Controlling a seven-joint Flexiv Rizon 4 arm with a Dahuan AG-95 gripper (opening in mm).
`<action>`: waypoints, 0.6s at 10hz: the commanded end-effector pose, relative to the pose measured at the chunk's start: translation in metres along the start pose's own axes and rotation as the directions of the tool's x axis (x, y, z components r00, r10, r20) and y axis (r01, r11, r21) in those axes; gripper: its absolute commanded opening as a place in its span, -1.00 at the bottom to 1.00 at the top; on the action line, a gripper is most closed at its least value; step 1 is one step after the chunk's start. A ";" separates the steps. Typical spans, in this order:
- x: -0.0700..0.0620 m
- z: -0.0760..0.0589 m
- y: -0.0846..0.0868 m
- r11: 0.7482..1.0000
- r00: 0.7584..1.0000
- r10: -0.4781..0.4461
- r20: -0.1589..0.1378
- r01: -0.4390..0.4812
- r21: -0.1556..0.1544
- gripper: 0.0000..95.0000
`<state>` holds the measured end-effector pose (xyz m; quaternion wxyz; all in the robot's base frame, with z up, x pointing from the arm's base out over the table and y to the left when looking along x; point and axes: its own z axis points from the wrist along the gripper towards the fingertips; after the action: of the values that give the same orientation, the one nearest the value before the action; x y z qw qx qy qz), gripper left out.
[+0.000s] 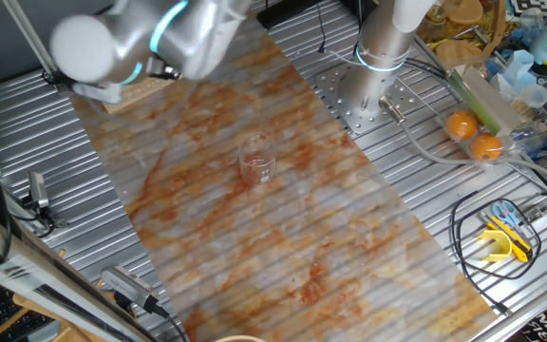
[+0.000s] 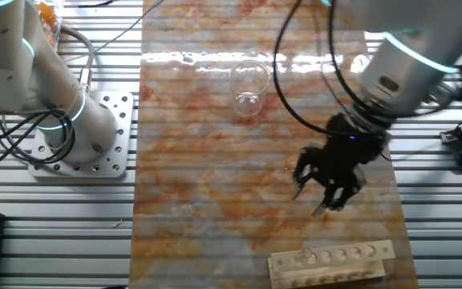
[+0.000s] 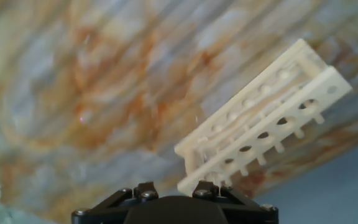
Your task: Pour out the test tube
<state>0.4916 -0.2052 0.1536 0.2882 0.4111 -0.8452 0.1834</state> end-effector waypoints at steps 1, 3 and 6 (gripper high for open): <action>0.004 0.006 -0.003 0.981 0.983 -0.172 -0.064 0.177 0.080 -0.20; -0.004 0.011 -0.011 0.973 0.979 -0.194 -0.066 0.201 0.114 -0.20; -0.011 0.011 -0.013 0.951 0.963 -0.243 -0.112 0.260 0.166 -0.20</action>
<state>0.5032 -0.2124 0.1400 0.3091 0.5225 -0.7600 0.2322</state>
